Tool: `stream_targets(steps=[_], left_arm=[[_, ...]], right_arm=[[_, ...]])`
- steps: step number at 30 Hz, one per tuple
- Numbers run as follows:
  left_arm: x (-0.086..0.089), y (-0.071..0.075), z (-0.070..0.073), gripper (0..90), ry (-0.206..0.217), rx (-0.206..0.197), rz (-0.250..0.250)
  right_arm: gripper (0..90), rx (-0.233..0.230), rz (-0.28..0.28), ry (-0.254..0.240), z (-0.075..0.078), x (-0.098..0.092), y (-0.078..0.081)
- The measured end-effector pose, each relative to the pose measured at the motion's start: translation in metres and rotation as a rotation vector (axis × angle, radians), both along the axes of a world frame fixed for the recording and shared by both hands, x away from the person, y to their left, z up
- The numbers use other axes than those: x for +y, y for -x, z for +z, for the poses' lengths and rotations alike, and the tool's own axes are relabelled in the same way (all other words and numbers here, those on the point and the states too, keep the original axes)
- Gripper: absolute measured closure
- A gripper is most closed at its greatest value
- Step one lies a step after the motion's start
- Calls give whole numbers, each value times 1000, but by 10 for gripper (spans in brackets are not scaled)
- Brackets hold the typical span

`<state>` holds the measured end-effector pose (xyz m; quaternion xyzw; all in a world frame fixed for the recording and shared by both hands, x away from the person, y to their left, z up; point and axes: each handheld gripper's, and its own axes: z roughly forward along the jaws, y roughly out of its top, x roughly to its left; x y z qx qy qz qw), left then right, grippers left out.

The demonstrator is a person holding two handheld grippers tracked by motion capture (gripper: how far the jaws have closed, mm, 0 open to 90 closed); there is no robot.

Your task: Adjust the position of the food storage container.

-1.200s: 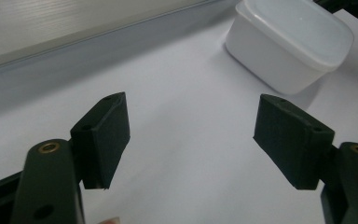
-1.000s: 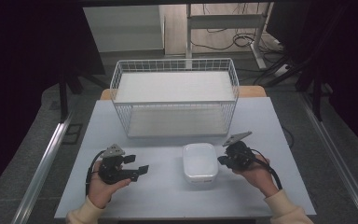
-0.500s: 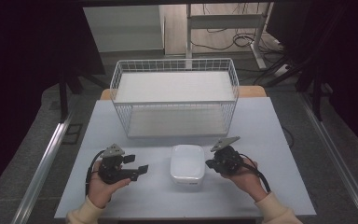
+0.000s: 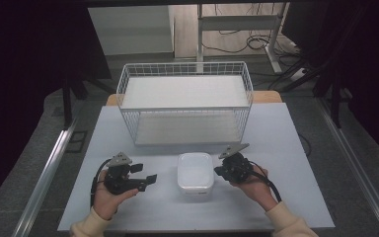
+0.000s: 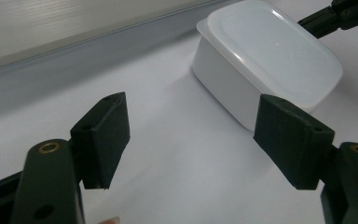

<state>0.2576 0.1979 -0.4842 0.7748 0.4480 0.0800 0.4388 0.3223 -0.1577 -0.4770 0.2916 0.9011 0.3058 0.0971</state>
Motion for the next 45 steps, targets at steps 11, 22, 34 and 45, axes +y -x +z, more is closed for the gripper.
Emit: stream_targets(steps=[11,22,34,45], left_arm=[[4,0,2,262,3,-10,14],[9,0,6,262,10,-25,28],[7,-3,6,261,5,-26,29],[9,0,9,259,21,-30,47]], right_arm=[[891,-62,-19,-104,21,-14,13],[457,-117,-85,-327,34,-34,34],[284,-25,-182,-453,22,-47,27],[254,-10,-197,-439,19,-39,23]])
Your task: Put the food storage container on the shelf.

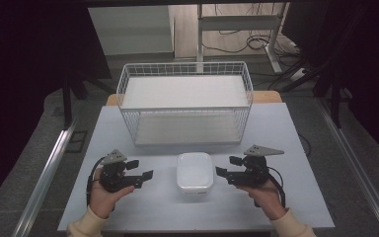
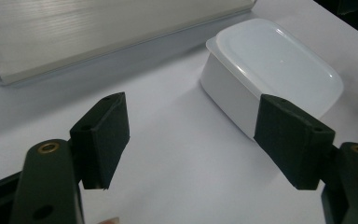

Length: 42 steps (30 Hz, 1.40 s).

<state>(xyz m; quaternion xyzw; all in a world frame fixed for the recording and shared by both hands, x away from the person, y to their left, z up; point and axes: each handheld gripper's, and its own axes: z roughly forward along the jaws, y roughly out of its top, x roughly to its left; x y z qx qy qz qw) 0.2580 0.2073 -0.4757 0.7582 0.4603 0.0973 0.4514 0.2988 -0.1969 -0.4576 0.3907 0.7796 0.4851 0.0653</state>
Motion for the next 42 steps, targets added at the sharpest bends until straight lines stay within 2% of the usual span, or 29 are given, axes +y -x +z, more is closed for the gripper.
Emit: stream_targets(steps=[6,11,12,13,14,15,17,18,21,25,27,29,31,32,33,34,40,42], left_arm=[[-5,-6,4,267,28,16,-4],[-17,-13,14,269,63,31,-15],[-20,-18,20,268,93,45,-23],[-20,-18,20,268,93,45,-23],[-24,-26,25,268,118,54,-14],[-26,-29,27,268,118,53,-11],[-29,-33,28,267,119,61,-12],[-34,-39,27,269,127,82,-14],[-39,-45,23,270,140,130,-9],[-40,-46,18,268,141,162,-4],[-41,-48,12,268,159,208,-12],[-42,-50,10,267,158,219,-14],[-45,-53,5,269,184,248,-27],[-45,-53,5,270,184,248,-27],[-48,-55,1,271,214,278,-38],[-49,-56,-2,273,226,289,-42],[-56,-62,-15,291,249,347,-55],[-59,-62,-18,308,249,348,-60]], right_arm=[[253,18,-17,-2,0,-1,-2],[254,45,-17,-13,0,4,-4],[258,54,-24,-22,4,6,-8],[262,61,-26,-30,6,7,-10],[265,70,-28,-41,8,8,-12],[267,88,-28,-58,10,10,-15],[271,94,-28,-62,12,12,-16],[277,98,-28,-52,13,16,-19],[286,119,-25,-51,9,24,-23],[295,134,-10,-61,0,31,-26],[300,147,-6,-65,-5,32,-26],[301,155,-1,-56,-8,33,-27],[308,164,4,-52,-11,34,-26],[312,166,7,-50,-12,34,-26],[316,171,7,-51,-12,33,-26],[319,175,8,-52,-13,33,-27],[333,200,4,-55,-17,32,-28],[334,215,3,-50,-21,33,-28]])
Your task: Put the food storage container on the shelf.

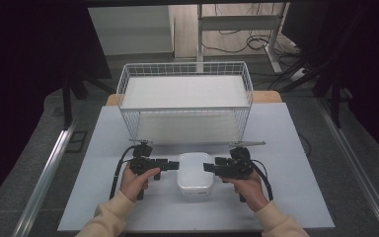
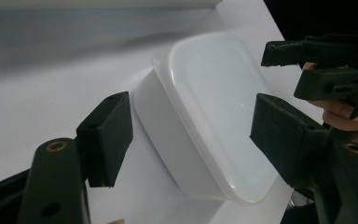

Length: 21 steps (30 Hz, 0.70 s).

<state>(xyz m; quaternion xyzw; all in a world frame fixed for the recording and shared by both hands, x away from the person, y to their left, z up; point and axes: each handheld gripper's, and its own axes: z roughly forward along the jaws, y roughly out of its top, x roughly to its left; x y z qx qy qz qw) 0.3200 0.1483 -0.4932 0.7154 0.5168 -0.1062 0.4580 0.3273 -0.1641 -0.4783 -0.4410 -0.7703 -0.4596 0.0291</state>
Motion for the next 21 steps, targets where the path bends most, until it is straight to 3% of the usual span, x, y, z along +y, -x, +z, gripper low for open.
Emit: stream_targets(steps=[6,9,13,15,21], left_arm=[[-6,-1,-6,332,9,28,-17],[-7,-2,-11,336,54,66,-15],[-7,-3,-16,355,67,85,-18],[-8,-3,-18,378,76,97,-35],[-11,-2,-18,495,84,106,-22]], right_arm=[[345,34,2,12,-9,3,-1],[352,53,2,20,-13,4,-1],[370,78,1,12,-17,4,-2],[390,86,5,9,-18,4,-2],[481,120,-9,-22,-19,0,-3]])
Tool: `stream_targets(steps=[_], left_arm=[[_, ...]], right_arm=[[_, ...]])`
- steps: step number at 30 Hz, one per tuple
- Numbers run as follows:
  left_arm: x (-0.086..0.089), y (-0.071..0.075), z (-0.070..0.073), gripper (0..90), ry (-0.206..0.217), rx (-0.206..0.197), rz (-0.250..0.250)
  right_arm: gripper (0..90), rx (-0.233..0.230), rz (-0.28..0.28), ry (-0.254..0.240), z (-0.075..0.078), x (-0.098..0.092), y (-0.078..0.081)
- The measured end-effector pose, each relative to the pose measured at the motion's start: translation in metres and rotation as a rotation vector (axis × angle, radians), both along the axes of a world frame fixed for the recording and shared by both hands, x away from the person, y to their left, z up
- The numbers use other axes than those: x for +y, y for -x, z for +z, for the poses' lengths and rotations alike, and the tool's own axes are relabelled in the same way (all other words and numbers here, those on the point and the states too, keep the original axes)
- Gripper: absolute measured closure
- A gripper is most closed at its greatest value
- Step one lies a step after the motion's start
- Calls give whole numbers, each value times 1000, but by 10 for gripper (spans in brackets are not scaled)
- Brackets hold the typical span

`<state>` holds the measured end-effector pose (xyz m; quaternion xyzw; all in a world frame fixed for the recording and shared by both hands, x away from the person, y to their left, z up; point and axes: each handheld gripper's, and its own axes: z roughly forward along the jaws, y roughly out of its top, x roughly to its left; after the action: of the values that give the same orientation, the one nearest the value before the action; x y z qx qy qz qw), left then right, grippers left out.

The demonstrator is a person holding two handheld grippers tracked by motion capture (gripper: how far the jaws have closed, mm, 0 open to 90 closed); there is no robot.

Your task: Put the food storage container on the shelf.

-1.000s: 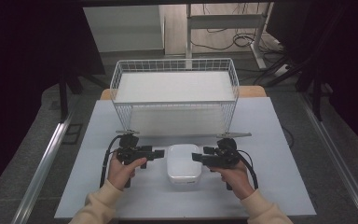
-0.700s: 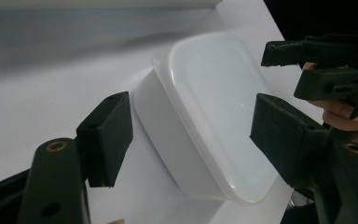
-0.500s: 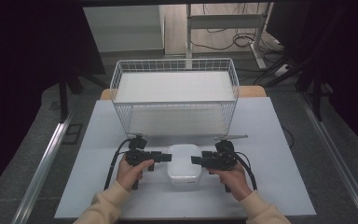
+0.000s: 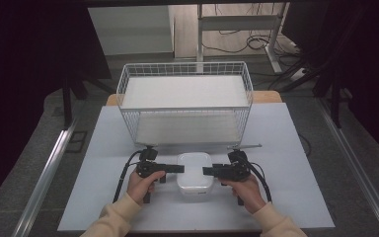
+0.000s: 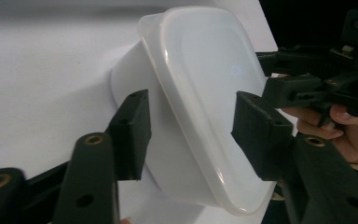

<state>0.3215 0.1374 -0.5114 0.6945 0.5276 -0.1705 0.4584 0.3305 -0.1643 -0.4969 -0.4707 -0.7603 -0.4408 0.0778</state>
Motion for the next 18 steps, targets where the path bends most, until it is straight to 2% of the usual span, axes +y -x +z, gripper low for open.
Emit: stream_targets(steps=[3,6,9,12,14,18], left_arm=[[-1,1,0,515,-17,-4,6],[-1,2,1,555,-17,-6,15],[1,4,4,606,-23,-29,23],[3,7,7,651,-14,-33,25],[3,8,8,671,-15,-38,21],[4,17,16,700,-29,-76,8]], right_arm=[[526,20,-7,-15,1,-3,0],[554,20,-14,-15,2,-4,0],[599,37,-21,-26,3,-6,1],[653,67,-30,-74,4,-11,3],[664,70,-30,-83,4,-13,5],[701,66,-33,-97,6,-17,12]])
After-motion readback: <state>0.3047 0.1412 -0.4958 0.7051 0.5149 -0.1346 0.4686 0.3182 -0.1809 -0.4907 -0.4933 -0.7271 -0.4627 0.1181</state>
